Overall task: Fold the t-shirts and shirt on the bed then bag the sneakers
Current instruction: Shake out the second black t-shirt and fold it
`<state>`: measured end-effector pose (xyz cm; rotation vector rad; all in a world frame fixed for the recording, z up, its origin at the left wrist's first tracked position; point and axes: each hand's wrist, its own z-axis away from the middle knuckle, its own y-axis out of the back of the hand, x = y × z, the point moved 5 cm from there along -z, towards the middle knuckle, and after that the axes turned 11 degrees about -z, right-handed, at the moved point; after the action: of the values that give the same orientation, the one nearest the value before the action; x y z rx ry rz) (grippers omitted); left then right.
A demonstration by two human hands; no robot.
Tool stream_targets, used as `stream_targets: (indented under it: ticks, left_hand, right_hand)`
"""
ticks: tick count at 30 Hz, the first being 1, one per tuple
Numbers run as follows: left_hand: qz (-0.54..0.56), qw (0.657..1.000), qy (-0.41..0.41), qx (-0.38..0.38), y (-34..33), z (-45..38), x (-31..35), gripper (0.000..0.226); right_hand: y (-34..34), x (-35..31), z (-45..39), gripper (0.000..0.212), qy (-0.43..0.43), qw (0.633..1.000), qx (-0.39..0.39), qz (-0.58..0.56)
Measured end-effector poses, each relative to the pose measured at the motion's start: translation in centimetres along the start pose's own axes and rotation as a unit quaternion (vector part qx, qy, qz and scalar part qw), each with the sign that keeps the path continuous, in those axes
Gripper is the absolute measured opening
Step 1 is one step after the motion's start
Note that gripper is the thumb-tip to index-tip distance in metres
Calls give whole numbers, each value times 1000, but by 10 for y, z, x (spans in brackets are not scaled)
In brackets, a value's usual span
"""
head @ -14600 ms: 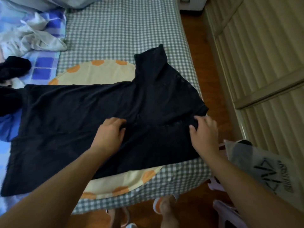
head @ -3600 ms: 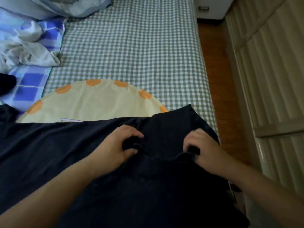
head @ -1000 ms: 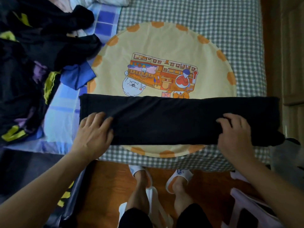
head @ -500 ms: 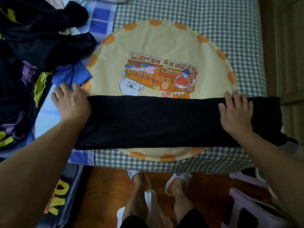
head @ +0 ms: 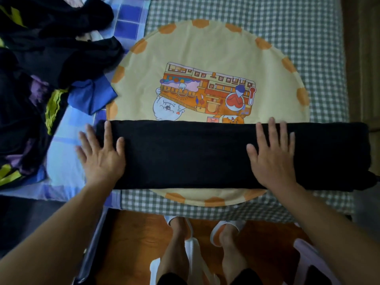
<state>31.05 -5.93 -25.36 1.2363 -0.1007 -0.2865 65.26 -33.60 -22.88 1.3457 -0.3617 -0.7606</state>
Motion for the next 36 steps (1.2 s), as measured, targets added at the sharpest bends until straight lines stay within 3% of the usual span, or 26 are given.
stream_targets:
  ticks: [4, 6, 9, 12, 14, 15, 17, 20, 22, 26, 30, 32, 34, 36]
  left_hand:
    - [109, 989, 93, 23, 8, 29, -16, 75]
    - [230, 961, 152, -24, 5, 32, -29, 74]
    - [301, 926, 183, -136, 6, 22, -48, 50]
    - [446, 842, 174, -248, 25, 18, -52, 24]
    - [513, 802, 150, -265, 56, 27, -41, 21]
    - [525, 804, 129, -247, 74, 34, -30, 23]
    - [503, 842, 62, -182, 104, 52, 3, 30]
    - [311, 938, -81, -131, 114, 87, 85, 66]
    - [175, 962, -151, -147, 84, 106, 142, 85]
    - [29, 957, -220, -186, 18, 136, 214, 93]
    - [149, 952, -208, -167, 20, 137, 206, 78]
    - [173, 955, -237, -51, 34, 134, 182, 61]
    - [136, 954, -249, 95, 42, 125, 155, 52]
    - [77, 958, -244, 129, 33, 109, 136, 53]
  right_hand:
    - [-18, -95, 21, 68, 113, 992, -11, -56]
    - [-44, -119, 19, 69, 122, 991, -38, -46]
    - [-70, -124, 14, 69, 115, 990, -80, -12]
    - [-66, -126, 15, 68, 107, 988, -112, -29]
    - [-52, -129, 15, 66, 105, 983, -126, -85]
    - [-41, -129, 15, 64, 94, 975, -131, -151]
    - [-13, -124, 16, 59, 27, 927, -153, -341]
    - [17, -105, 23, 53, -109, 782, -160, -592]
    - [19, -91, 29, 54, -145, 738, -158, -640]
    - [2, -80, 35, 46, -170, 728, -177, -640]
    - [-2, -87, 26, 42, -146, 770, -169, -598]
    - [-4, -94, 19, 44, -123, 819, -138, -543]
    - [-8, -106, 12, 50, -105, 843, -124, -513]
    - [-11, -121, 6, 55, -92, 849, -113, -508]
